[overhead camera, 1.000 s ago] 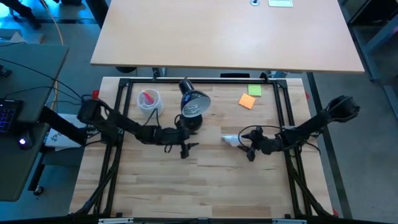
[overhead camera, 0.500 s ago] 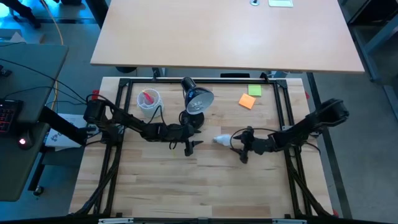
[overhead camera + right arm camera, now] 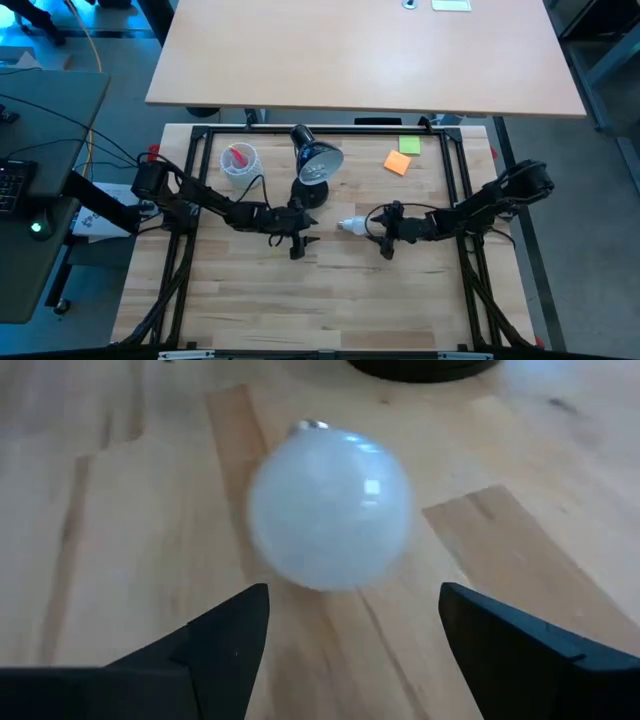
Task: Screw lightbulb
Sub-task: Insert the light bulb into the desk lamp
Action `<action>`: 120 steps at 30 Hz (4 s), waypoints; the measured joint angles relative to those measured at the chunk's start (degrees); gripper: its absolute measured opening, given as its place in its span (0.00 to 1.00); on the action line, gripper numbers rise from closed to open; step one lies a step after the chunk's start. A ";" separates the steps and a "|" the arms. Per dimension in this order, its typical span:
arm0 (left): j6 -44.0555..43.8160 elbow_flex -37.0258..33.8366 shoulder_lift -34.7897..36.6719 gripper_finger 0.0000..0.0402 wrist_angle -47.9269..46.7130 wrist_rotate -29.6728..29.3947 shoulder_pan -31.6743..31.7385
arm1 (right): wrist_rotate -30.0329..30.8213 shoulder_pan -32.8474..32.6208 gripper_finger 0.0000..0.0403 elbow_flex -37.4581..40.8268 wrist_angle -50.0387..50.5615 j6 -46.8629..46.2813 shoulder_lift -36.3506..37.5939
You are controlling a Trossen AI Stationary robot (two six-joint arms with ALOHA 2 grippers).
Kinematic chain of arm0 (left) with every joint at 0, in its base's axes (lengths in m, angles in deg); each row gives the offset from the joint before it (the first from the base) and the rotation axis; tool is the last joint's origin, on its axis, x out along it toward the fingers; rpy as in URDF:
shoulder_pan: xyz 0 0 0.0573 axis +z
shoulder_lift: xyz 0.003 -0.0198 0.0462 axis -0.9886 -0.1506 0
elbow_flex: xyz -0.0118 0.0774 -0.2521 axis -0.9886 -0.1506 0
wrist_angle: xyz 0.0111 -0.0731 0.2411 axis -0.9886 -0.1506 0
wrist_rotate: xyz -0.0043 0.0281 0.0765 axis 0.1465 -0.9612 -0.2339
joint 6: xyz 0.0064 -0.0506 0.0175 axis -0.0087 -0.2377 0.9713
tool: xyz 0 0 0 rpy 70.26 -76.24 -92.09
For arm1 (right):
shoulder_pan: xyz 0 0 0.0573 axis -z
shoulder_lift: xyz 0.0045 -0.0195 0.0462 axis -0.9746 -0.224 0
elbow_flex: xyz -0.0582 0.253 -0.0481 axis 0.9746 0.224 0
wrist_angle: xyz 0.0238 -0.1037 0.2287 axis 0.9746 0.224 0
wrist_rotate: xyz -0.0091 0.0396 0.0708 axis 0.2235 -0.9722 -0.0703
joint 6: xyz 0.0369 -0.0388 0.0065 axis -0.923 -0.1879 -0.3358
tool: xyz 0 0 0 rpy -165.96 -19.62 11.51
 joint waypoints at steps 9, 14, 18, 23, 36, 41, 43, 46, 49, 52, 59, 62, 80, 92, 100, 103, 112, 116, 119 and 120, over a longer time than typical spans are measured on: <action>2.55 3.35 -0.15 0.59 0.15 1.97 1.80 | -6.48 0.86 0.75 -5.17 -0.01 3.91 -7.08; 1.85 3.59 -0.15 0.59 -0.02 1.92 2.13 | -6.54 2.26 0.83 -8.60 3.74 4.61 -10.35; 0.35 3.59 -0.15 0.59 -0.87 3.18 1.71 | -4.96 3.01 0.85 -9.18 8.08 2.86 -10.09; -2.53 3.61 -0.17 0.59 -9.28 4.71 0.17 | 2.24 3.11 0.85 -7.45 9.72 2.38 -9.47; -1.10 3.50 -0.17 0.59 -3.35 1.47 2.30 | -13.15 16.65 0.85 -3.59 -4.96 17.53 -9.56; -1.02 3.50 -0.17 0.59 -2.56 1.44 3.96 | -19.25 17.21 0.85 -5.01 -6.37 17.93 -9.73; -1.02 3.52 -0.33 0.59 -2.42 1.44 4.35 | -19.36 16.56 0.85 -6.19 -6.69 18.77 -10.01; -1.02 3.52 -0.54 0.59 -2.59 1.42 4.43 | -16.88 15.45 0.85 -8.20 -7.18 19.77 -10.66; -1.02 3.50 -0.93 0.59 -2.42 1.42 4.43 | -16.47 15.19 0.85 -10.35 -7.20 20.57 -11.61; -1.09 3.53 -1.45 0.59 -1.61 1.40 4.15 | -18.01 15.16 0.85 -12.75 -7.62 20.92 -13.52; -1.61 3.48 -3.44 0.59 -1.89 1.28 3.55 | -19.96 15.14 0.85 -17.91 -7.59 22.01 -20.02; -1.53 3.50 -2.88 0.59 -1.82 -0.39 2.68 | -21.07 15.12 0.85 -19.57 -7.63 22.01 -22.00; 2.49 3.59 2.78 0.55 -10.68 -1.16 -0.03 | -21.89 15.10 0.81 -21.42 -7.66 21.48 -23.79; 2.91 3.49 -0.13 0.51 -13.36 -1.27 0.65 | -22.05 15.10 0.80 -21.42 -8.22 18.90 -23.78; 2.31 3.50 0.00 0.51 -15.16 -1.83 -0.63 | -21.58 15.10 0.80 -21.44 -8.12 17.87 -22.83; 1.61 3.50 0.00 0.51 -16.34 -2.96 -1.76 | -21.58 15.10 0.80 -21.44 -7.77 17.86 -22.70; 4.70 3.48 0.00 0.51 -14.27 -7.21 -2.55 | -21.40 15.08 0.80 -21.44 -8.07 16.62 -22.65; 4.85 1.36 0.04 0.51 -8.80 -6.05 -1.88 | -20.97 15.10 0.80 -21.44 -8.57 16.82 -22.63; 3.50 -1.63 0.04 0.51 -3.60 -6.06 -1.23 | -20.97 15.10 0.80 -21.44 -9.18 16.91 -22.63; 2.95 -2.58 0.04 0.51 -1.94 -6.08 -1.08 | -20.97 15.10 0.80 -21.44 -9.36 16.94 -22.62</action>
